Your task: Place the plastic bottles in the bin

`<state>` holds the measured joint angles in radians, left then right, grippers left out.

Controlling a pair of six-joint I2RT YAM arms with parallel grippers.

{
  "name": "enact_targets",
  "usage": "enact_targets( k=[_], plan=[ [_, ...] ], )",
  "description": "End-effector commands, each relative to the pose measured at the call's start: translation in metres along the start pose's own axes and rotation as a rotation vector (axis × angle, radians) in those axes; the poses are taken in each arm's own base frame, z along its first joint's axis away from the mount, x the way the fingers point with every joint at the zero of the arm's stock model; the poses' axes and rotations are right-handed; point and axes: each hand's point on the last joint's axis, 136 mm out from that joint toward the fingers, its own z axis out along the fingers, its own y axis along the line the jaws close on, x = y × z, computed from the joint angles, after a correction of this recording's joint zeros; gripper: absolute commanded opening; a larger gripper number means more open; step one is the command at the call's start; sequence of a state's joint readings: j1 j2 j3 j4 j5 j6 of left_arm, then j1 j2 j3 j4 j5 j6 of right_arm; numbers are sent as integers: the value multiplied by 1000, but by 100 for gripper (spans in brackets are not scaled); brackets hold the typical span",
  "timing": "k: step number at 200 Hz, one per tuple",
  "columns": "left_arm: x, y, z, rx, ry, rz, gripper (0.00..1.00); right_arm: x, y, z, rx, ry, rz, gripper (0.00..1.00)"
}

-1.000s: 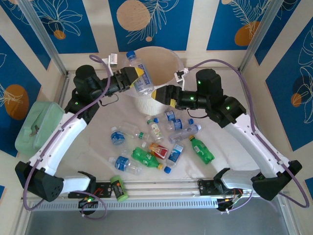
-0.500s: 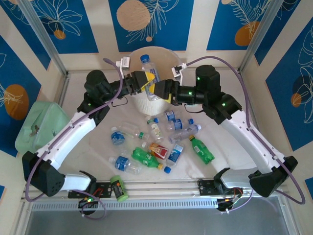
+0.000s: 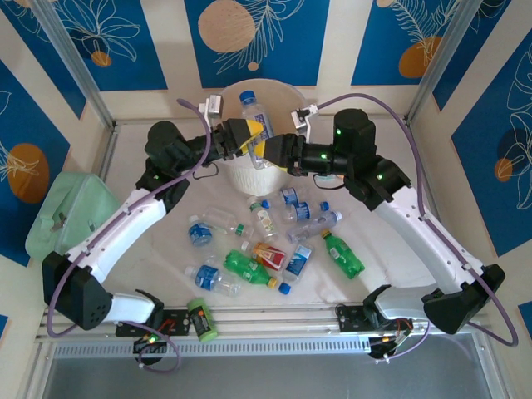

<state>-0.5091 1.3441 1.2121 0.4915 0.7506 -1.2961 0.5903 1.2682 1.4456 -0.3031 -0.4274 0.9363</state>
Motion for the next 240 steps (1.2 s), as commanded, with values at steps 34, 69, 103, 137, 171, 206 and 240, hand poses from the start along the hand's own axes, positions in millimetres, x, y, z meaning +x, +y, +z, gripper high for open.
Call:
enact_targets(
  k=[34,69,103,137,171,206,240],
  plan=[
    [3,-5,1,3,13,70,89,-12,-7,-3,64,-22,11,60],
    [0,-3,-2,-64,2,121,100,-17,-12,-1,102,-27,11,56],
    [-12,7,-23,-232,-46,175,100,-37,-23,-6,172,-72,6,56],
    [-39,22,-84,-559,-261,283,100,-64,-47,-5,225,-92,16,56],
    [-38,47,-120,-742,-342,279,100,-95,-73,5,291,-100,26,56],
    [-32,66,-139,-808,-394,228,99,-121,-102,22,352,-80,41,55],
    [-23,91,-158,-863,-414,150,97,-129,-124,40,400,-39,48,53]
  ],
)
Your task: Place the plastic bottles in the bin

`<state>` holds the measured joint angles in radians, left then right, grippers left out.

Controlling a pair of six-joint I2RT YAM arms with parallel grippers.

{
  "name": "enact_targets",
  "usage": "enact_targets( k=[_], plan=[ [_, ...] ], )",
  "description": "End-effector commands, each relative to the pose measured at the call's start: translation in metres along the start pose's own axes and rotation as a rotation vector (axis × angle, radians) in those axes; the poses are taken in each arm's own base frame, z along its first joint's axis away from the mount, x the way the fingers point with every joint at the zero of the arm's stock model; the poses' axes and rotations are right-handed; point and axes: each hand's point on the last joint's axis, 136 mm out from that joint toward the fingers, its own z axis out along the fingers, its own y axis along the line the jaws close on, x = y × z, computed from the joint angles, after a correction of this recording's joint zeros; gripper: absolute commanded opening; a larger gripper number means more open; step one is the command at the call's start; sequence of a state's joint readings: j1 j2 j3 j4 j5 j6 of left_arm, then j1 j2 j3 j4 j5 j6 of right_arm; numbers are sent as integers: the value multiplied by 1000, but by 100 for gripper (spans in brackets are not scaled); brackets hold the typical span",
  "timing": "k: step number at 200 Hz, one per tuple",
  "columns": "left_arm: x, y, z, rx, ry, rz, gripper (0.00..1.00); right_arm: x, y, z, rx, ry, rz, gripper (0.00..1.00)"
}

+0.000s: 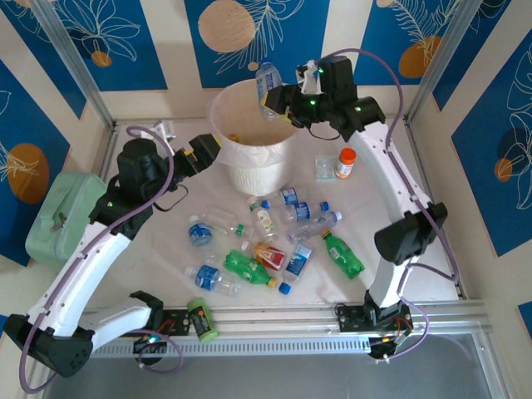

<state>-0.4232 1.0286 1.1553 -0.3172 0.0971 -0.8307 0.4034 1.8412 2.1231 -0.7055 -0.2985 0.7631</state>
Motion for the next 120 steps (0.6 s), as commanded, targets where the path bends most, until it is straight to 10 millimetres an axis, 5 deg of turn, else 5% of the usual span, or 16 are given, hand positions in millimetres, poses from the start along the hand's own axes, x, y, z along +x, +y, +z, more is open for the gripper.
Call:
enact_targets(
  k=[1,60,120],
  plan=[
    [-3,21,-6,-76,-22,-38,96,3,-8,5,47,41,-17,53],
    [40,96,-11,-376,159,-120,86,7,-38,29,121,81,13,58],
    [67,122,-12,-449,254,-142,82,6,-40,29,130,87,12,76]
  ],
)
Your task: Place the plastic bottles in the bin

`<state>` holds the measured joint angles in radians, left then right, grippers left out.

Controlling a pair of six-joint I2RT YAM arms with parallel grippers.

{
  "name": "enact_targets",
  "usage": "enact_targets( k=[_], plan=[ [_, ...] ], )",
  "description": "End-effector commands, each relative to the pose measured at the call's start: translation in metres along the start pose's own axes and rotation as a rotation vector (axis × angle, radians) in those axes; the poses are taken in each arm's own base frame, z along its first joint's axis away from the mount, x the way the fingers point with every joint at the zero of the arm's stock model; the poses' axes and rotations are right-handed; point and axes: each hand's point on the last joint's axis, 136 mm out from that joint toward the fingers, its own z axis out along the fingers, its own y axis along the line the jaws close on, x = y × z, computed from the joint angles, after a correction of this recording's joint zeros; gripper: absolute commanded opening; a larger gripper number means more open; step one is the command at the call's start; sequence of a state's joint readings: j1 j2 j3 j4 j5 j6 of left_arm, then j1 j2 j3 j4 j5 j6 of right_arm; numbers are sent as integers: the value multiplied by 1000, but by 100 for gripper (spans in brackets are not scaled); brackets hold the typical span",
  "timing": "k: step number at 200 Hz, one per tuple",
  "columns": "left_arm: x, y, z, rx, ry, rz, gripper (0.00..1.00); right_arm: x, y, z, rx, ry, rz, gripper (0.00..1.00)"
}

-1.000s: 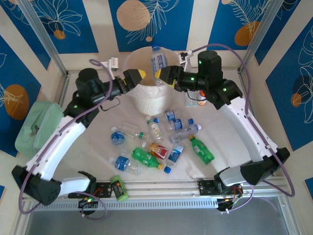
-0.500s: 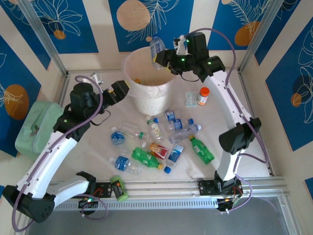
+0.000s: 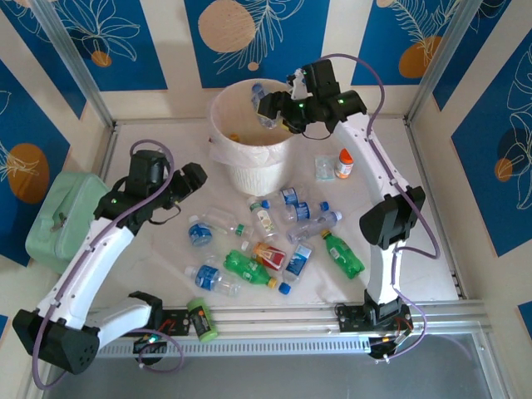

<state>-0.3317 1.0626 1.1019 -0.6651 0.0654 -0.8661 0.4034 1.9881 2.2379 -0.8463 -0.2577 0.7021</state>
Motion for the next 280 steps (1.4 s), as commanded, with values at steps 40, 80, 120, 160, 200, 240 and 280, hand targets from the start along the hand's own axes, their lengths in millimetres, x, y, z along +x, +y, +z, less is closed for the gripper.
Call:
enact_targets(
  k=[40,80,120,160,200,240,280],
  plan=[
    [17,21,12,-87,96,4,81,-6,17,-21,2,-33,-50,82],
    [20,31,11,-124,97,11,82,-9,43,-55,11,-97,-126,85],
    [30,47,13,-168,117,-1,80,1,52,-96,80,-166,-207,84],
    [41,61,16,-201,145,-2,76,35,34,-134,177,-211,-252,83],
    [51,71,24,-219,178,-9,74,91,-17,-160,287,-218,-224,83],
    [65,85,32,-262,227,-38,73,159,-85,-161,386,-139,-99,83],
    [83,111,36,-350,278,-35,67,204,-134,-151,464,-69,37,83]
  ],
)
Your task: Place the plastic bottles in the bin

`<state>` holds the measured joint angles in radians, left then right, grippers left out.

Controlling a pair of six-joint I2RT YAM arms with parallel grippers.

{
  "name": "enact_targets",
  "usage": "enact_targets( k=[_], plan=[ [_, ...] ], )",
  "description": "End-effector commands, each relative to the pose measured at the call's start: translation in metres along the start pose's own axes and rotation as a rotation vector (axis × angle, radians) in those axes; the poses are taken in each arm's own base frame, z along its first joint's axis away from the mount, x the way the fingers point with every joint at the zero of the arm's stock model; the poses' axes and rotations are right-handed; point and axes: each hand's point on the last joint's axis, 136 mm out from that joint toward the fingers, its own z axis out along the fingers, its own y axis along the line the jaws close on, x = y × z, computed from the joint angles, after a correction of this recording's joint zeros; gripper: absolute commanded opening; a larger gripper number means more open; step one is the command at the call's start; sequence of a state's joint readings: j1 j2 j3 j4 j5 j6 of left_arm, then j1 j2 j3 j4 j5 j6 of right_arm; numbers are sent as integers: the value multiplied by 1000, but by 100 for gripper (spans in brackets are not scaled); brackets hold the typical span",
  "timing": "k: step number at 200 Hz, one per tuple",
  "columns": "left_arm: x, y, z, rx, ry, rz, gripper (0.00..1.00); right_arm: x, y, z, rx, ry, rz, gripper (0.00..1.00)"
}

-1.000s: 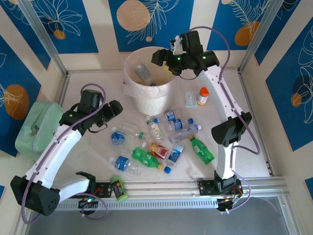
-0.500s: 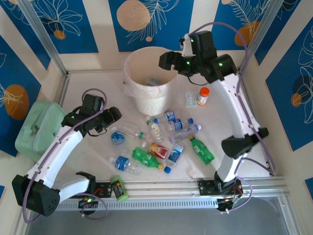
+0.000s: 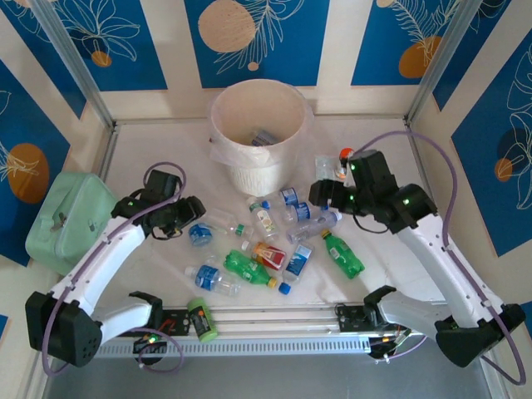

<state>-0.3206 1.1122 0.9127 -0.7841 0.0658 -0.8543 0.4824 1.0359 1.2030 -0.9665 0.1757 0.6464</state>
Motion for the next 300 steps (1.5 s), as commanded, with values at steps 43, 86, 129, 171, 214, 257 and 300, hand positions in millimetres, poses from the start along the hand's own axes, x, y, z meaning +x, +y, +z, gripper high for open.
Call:
enact_targets(
  k=[43,86,129,171,214,257,300],
  plan=[
    [26,33,31,-114,94,-22,68,26,-36,22,162,78,134,83],
    [31,35,51,-126,122,-27,74,27,-63,16,368,52,219,99],
    [33,30,69,-111,150,-37,76,15,-64,-12,305,-242,132,99],
    [36,34,79,-116,156,-59,74,17,-81,-9,155,-156,373,99],
    [36,36,88,-131,163,-53,73,28,-102,8,321,-22,418,99],
    [37,40,93,-144,169,-65,66,33,-102,21,402,-13,362,99],
    [38,45,94,-156,157,-63,61,16,-73,8,240,-57,358,100]
  ],
)
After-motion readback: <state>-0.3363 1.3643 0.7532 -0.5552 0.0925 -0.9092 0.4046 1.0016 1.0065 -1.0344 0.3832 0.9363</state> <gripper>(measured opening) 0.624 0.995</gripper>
